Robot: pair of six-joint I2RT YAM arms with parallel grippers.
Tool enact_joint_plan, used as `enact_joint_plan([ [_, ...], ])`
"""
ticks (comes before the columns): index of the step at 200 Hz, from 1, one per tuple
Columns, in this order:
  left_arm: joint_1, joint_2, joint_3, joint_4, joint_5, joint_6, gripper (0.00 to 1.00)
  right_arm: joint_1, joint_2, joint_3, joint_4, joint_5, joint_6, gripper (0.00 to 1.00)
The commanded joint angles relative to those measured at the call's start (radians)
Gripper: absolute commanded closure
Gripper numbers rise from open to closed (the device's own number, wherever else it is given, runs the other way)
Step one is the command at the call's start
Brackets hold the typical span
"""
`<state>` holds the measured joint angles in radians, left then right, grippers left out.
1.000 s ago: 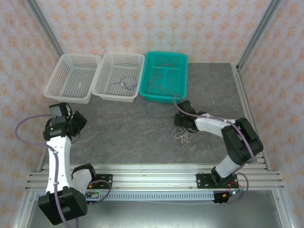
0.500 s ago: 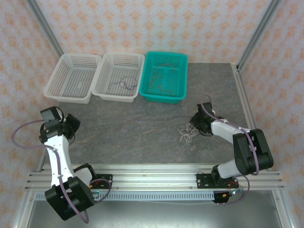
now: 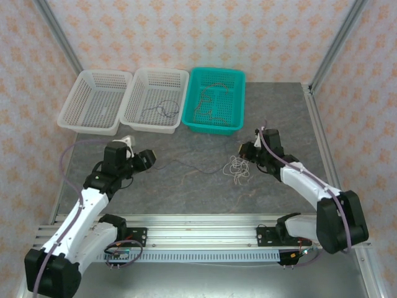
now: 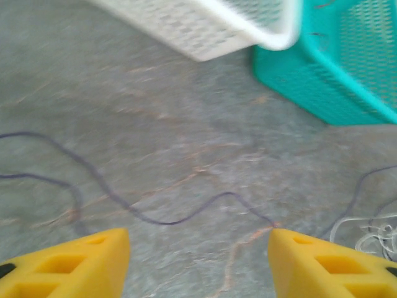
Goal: Untangle the cables
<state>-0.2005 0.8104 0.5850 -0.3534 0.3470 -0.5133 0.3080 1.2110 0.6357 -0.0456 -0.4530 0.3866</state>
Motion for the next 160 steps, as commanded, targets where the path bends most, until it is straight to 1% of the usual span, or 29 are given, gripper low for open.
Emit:
enact_joint_plan([
  [1, -0.106, -0.024, 0.096, 0.128, -0.04, 0.165, 0.37, 0.032, -0.079, 0.039, 0.001, -0.055, -0.125, 1.0],
  [20, -0.227, 0.015, 0.171, 0.139, -0.041, 0.271, 0.37, 0.05, -0.111, 0.048, -0.012, -0.049, -0.15, 1.0],
  [37, -0.353, 0.098, 0.221, 0.177, -0.039, 0.358, 0.37, 0.081, -0.137, 0.05, -0.011, -0.061, -0.194, 1.0],
  [50, -0.43, 0.197, 0.257, 0.215, -0.039, 0.388, 0.38, 0.107, -0.152, 0.051, -0.007, -0.064, -0.226, 1.0],
  [64, -0.475, 0.304, 0.293, 0.272, -0.034, 0.385, 0.38, 0.128, -0.158, 0.057, -0.01, -0.067, -0.248, 1.0],
  [88, -0.502, 0.452, 0.307, 0.434, -0.001, 0.376, 0.39, 0.137, -0.161, 0.066, -0.018, -0.083, -0.246, 1.0],
  [100, -0.505, 0.512, 0.319, 0.489, 0.007, 0.38, 0.39, 0.138, -0.163, 0.068, -0.022, -0.091, -0.244, 1.0],
  [119, -0.505, 0.594, 0.353, 0.508, -0.01, 0.397, 0.39, 0.138, -0.171, 0.069, -0.029, -0.106, -0.246, 1.0],
  [140, -0.505, 0.672, 0.387, 0.526, -0.004, 0.41, 0.4, 0.139, -0.179, 0.066, -0.033, -0.115, -0.25, 1.0],
  [151, -0.505, 0.707, 0.408, 0.533, 0.004, 0.407, 0.44, 0.141, -0.183, 0.064, -0.034, -0.116, -0.249, 1.0],
  [160, -0.505, 0.732, 0.427, 0.532, 0.016, 0.403, 0.49, 0.14, -0.185, 0.065, -0.038, -0.115, -0.249, 1.0],
])
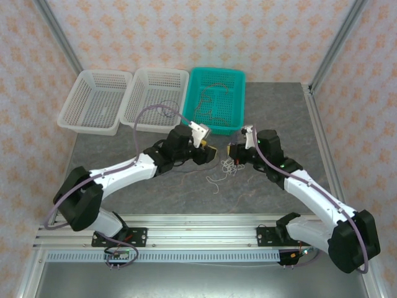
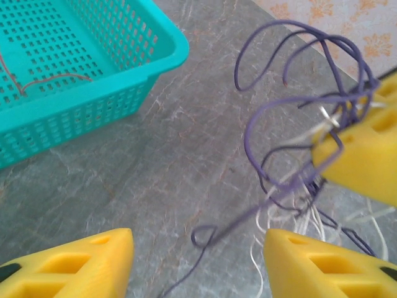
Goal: Untangle the cables
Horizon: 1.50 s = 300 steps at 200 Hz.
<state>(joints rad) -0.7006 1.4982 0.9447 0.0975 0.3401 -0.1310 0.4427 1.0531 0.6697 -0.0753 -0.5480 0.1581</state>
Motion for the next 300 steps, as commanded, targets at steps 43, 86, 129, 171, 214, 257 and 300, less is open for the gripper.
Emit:
enact_joint_plan([
  [43, -0.005, 0.089, 0.099, 0.102, 0.037, 0.002, 0.83, 0.006, -0.03, 0.026, -0.013, 0.001, -0.02, 1.0],
  [86, -0.002, -0.031, 0.031, 0.108, -0.076, -0.042, 1.0, 0.006, -0.004, 0.015, -0.057, 0.277, 0.043, 1.0],
  [129, 0.01, -0.267, -0.06, 0.042, -0.244, -0.084, 1.0, 0.003, 0.086, -0.012, -0.109, 0.495, 0.122, 0.96],
  [171, 0.074, -0.44, -0.084, -0.124, -0.392, -0.149, 1.0, -0.022, 0.218, 0.003, -0.193, 0.637, 0.204, 0.96],
  [214, 0.21, -0.634, -0.112, -0.323, -0.542, -0.268, 1.0, -0.151, 0.237, -0.031, -0.242, 0.684, 0.366, 0.94],
  [257, 0.301, -0.69, -0.147, -0.277, -0.235, -0.219, 1.0, -0.194, 0.214, -0.076, -0.113, 0.47, 0.306, 1.0],
  [300, 0.123, -0.508, -0.123, -0.147, 0.008, -0.026, 0.81, -0.147, 0.158, -0.043, -0.007, 0.137, 0.165, 1.0],
])
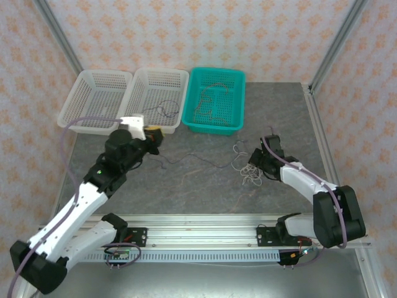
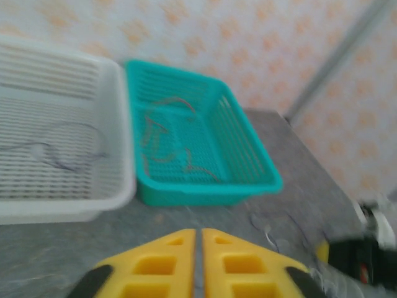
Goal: Untangle the cables
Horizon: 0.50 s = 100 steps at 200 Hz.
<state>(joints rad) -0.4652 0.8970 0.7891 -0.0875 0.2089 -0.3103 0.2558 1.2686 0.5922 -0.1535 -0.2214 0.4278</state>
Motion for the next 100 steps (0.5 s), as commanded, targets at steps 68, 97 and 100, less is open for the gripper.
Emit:
enact_joint_plan([
  [68, -0.247, 0.279, 0.085, 0.032, -0.022, 0.705, 0.57, 0.141, -0.269, 0.18, -0.113, -0.26, -0.369, 1.0],
  [97, -0.248, 0.318, 0.157, 0.003, 0.01, 0.885, 0.54, 0.157, -0.301, 0.213, -0.136, -0.306, -0.396, 1.0],
  [100, -0.247, 0.323, 0.165, 0.006, 0.023, 0.895, 0.53, 0.159, -0.301, 0.214, -0.135, -0.31, -0.397, 1.0],
])
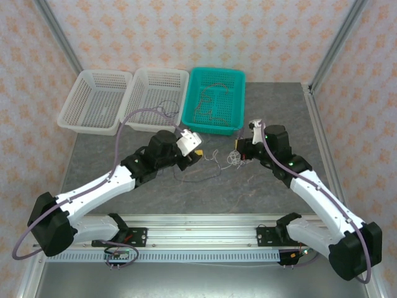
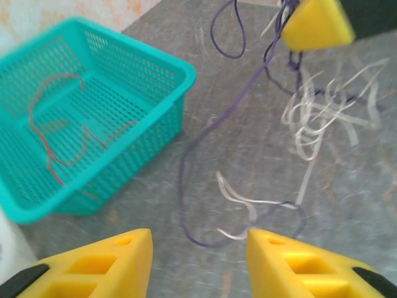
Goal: Untangle the cables
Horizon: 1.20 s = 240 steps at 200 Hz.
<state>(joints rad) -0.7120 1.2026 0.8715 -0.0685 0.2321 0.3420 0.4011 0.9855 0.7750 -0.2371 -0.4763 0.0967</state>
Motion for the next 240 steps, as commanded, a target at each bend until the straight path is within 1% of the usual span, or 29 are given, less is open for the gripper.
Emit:
enact_joint_plan([
  [1, -0.001, 0.02, 0.084, -0.01, 0.003, 0.245, 0.53, 0.014, -0.018, 0.032, -0.052, -0.056, -0.066, 1.0],
  [20, -0.001, 0.069, 0.136, 0.013, 0.09, 0.255, 0.51, 0.035, -0.009, 0.042, -0.042, -0.084, -0.066, 1.0],
  [31, -0.002, 0.103, 0.164, 0.019, 0.155, 0.255, 0.47, 0.053, -0.002, 0.047, -0.039, -0.088, -0.067, 1.0],
  [40, -0.005, 0.128, 0.185, 0.016, 0.202, 0.258, 0.42, 0.066, 0.003, 0.05, -0.04, -0.084, -0.069, 1.0],
  [52, -0.01, 0.163, 0.215, -0.002, 0.256, 0.261, 0.29, 0.074, 0.008, 0.053, -0.041, -0.078, -0.069, 1.0],
  [60, -0.01, 0.188, 0.235, -0.024, 0.3, 0.259, 0.23, 0.076, 0.008, 0.053, -0.044, -0.072, -0.068, 1.0],
  [74, -0.01, 0.229, 0.27, -0.073, 0.357, 0.264, 0.22, 0.076, 0.006, 0.055, -0.044, -0.065, -0.068, 1.0],
  [88, -0.01, 0.272, 0.297, -0.11, 0.361, 0.272, 0.23, 0.076, 0.005, 0.055, -0.038, -0.065, -0.065, 1.0],
  [99, -0.01, 0.292, 0.296, -0.101, 0.345, 0.272, 0.27, 0.076, 0.007, 0.054, -0.031, -0.068, -0.059, 1.0],
  [111, -0.01, 0.299, 0.273, -0.055, 0.31, 0.268, 0.33, 0.076, 0.007, 0.052, -0.02, -0.069, -0.053, 1.0],
  [132, -0.01, 0.313, 0.248, 0.017, 0.217, 0.242, 0.56, 0.076, 0.005, 0.048, -0.007, -0.067, -0.045, 1.0],
  [140, -0.01, 0.319, 0.248, 0.029, 0.197, 0.238, 0.67, 0.076, 0.006, 0.045, -0.005, -0.065, -0.045, 1.0],
  [157, -0.01, 0.316, 0.238, 0.069, 0.17, 0.21, 1.0, 0.076, 0.006, 0.04, -0.006, -0.046, -0.039, 1.0],
  [173, -0.01, 0.301, 0.253, 0.057, 0.158, 0.169, 1.0, 0.076, 0.005, 0.035, -0.007, -0.009, -0.029, 1.0],
  [179, -0.01, 0.29, 0.263, 0.043, 0.164, 0.151, 1.0, 0.076, 0.007, 0.029, -0.006, 0.022, -0.018, 0.97],
  [184, -0.01, 0.274, 0.265, 0.042, 0.173, 0.132, 1.0, 0.076, 0.009, 0.024, -0.005, 0.058, -0.004, 0.94],
  [202, -0.01, 0.189, 0.229, 0.127, 0.2, 0.028, 1.0, 0.076, 0.03, -0.013, -0.01, 0.218, 0.051, 0.94],
  [211, -0.01, 0.146, 0.212, 0.167, 0.204, -0.028, 1.0, 0.076, 0.05, -0.035, -0.016, 0.301, 0.089, 0.92],
  [232, -0.01, 0.074, 0.21, 0.185, 0.196, -0.142, 1.0, 0.076, 0.108, -0.098, 0.006, 0.376, 0.133, 0.93],
  [240, -0.01, 0.052, 0.209, 0.187, 0.193, -0.179, 1.0, 0.077, 0.133, -0.112, 0.003, 0.417, 0.168, 0.95],
])
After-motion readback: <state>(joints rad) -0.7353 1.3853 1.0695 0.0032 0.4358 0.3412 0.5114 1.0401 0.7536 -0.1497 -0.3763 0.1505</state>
